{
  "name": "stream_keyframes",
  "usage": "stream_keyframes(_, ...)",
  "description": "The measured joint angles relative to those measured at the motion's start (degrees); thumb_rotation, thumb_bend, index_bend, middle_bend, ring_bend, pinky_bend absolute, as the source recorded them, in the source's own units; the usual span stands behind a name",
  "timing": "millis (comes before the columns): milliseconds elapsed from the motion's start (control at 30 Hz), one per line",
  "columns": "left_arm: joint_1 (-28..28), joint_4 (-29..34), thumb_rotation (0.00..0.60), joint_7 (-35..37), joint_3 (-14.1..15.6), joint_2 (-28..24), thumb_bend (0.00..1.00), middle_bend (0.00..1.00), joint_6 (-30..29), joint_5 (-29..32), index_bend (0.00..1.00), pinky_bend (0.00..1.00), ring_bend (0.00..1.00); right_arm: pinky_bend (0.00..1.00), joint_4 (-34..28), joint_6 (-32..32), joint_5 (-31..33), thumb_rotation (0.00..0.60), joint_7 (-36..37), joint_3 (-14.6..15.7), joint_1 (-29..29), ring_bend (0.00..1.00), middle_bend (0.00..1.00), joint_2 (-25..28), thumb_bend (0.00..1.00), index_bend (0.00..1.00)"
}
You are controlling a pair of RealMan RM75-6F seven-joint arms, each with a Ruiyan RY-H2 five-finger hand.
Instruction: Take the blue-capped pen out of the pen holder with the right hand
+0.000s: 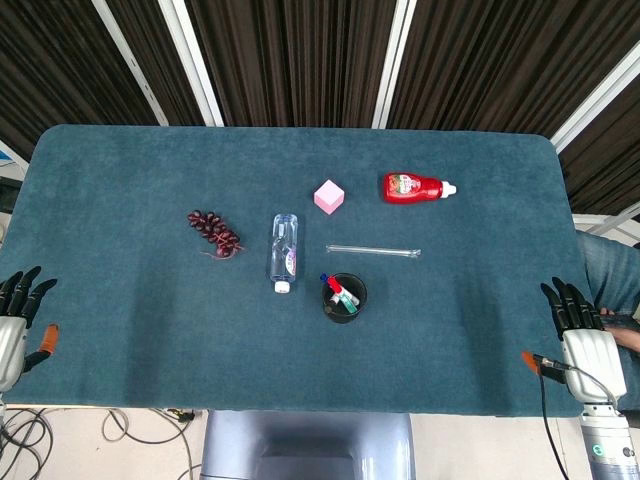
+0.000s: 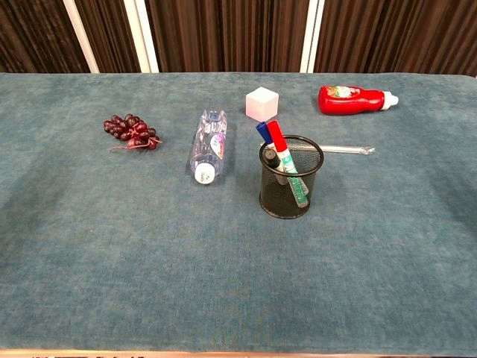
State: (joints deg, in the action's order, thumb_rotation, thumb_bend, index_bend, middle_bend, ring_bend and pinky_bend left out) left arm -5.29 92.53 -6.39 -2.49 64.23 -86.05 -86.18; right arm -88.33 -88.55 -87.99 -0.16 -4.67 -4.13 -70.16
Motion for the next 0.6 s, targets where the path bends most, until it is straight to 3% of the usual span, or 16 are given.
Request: stream_keyframes(600,0.0,0.2,0.600,-0.1,0.0,0.0,0.44,0.03,0.1,0.2,0.15,0.10,0.04,0.17,-0.2,0.0,0.0,0.600,0.6,0.0,0.0,0.00,0.00,0.2,0.21,0.00)
